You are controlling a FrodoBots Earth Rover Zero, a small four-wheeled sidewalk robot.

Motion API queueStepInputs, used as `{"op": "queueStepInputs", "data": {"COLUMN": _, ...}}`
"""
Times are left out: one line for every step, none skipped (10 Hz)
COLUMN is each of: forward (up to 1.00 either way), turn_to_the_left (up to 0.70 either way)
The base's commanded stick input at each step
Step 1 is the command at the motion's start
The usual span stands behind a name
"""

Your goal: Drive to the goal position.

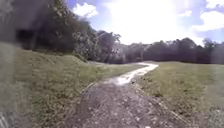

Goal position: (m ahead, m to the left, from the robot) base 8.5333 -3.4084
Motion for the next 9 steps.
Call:
{"op": "queueStepInputs", "data": {"forward": 0.7, "turn_to_the_left": 0.0}}
{"op": "queueStepInputs", "data": {"forward": 0.7, "turn_to_the_left": 0.0}}
{"op": "queueStepInputs", "data": {"forward": 0.7, "turn_to_the_left": 0.0}}
{"op": "queueStepInputs", "data": {"forward": 0.7, "turn_to_the_left": 0.0}}
{"op": "queueStepInputs", "data": {"forward": 0.7, "turn_to_the_left": 0.0}}
{"op": "queueStepInputs", "data": {"forward": 0.7, "turn_to_the_left": 0.0}}
{"op": "queueStepInputs", "data": {"forward": 0.7, "turn_to_the_left": 0.0}}
{"op": "queueStepInputs", "data": {"forward": 0.7, "turn_to_the_left": 0.0}}
{"op": "queueStepInputs", "data": {"forward": 0.7, "turn_to_the_left": 0.0}}
